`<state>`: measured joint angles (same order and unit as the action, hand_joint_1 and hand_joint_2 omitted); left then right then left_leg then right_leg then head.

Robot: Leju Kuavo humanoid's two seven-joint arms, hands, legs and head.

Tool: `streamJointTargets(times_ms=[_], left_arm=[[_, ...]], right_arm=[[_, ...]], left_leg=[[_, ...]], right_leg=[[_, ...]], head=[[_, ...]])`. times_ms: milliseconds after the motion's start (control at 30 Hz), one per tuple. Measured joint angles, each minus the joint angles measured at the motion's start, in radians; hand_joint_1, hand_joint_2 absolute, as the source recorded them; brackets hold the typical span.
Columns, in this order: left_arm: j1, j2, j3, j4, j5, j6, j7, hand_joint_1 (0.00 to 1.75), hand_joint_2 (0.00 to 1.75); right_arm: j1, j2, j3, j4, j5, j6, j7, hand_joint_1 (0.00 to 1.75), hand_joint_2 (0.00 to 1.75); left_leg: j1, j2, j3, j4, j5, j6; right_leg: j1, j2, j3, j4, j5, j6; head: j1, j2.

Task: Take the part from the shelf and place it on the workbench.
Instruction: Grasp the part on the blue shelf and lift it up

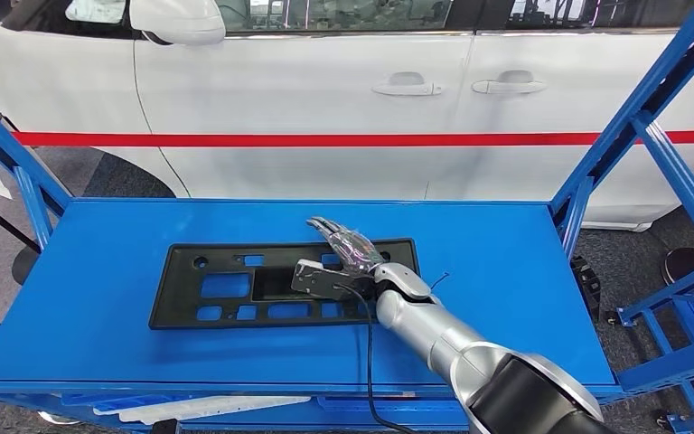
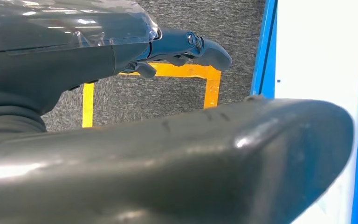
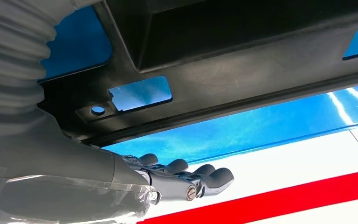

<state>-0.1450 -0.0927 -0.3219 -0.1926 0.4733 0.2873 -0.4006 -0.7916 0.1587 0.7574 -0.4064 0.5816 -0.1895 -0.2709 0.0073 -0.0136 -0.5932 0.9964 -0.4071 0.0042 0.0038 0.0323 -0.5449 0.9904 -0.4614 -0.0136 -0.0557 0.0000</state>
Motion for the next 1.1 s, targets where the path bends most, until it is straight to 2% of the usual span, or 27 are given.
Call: streamJointTargets(times_ms=[33,267,500,633,800,1100], left_arm=[[0.0,0.0,0.0,0.0,0.0,0.0,0.0,0.0,0.0],[0.0,0.0,-0.001,0.0,0.0,0.009,0.0,0.0,0.0],[0.0,0.0,-0.001,0.0,0.009,0.016,-0.006,0.0,0.0],[0.001,0.0,-0.001,0.0,0.012,0.014,-0.006,0.0,0.0],[-0.001,0.0,-0.001,0.0,0.008,0.011,0.002,0.0,0.0],[-0.002,0.0,-0.001,0.0,0.0,0.009,0.006,0.0,0.0]], right_arm=[[0.001,0.0,-0.001,-0.001,0.004,-0.001,0.0,0.0,0.0],[0.007,0.0,-0.005,-0.002,0.035,-0.022,-0.001,0.0,0.0],[0.022,0.009,-0.018,-0.003,0.077,-0.121,-0.001,0.01,0.0],[0.024,0.012,-0.029,-0.004,0.075,-0.108,0.0,1.71,0.0],[0.019,0.013,-0.035,-0.004,0.082,-0.052,-0.002,1.75,0.0],[0.016,0.014,-0.046,-0.004,0.095,-0.045,-0.002,1.75,0.0]], left_leg=[[0.0,0.0,0.0,0.0,0.0,0.0],[0.0,0.0,0.0,0.0,0.0,0.0],[0.0,0.0,0.0,0.0,0.0,0.0],[0.0,0.0,0.0,0.0,0.0,0.0],[0.0,0.0,0.0,0.0,0.0,0.0],[0.0,0.0,0.0,0.0,0.0,0.0]], right_leg=[[0.0,0.0,0.0,0.0,0.0,0.0],[0.0,0.0,0.0,0.0,0.0,0.0],[0.0,0.0,0.0,0.0,0.0,0.0],[0.0,-0.001,0.0,0.0,0.0,0.0],[0.0,-0.001,0.0,0.0,0.0,0.0],[0.0,-0.001,0.0,0.0,0.0,0.0]], head=[[0.0,0.0],[0.0,0.0],[0.0,0.0],[0.0,0.0],[0.0,0.0],[0.0,0.0]])
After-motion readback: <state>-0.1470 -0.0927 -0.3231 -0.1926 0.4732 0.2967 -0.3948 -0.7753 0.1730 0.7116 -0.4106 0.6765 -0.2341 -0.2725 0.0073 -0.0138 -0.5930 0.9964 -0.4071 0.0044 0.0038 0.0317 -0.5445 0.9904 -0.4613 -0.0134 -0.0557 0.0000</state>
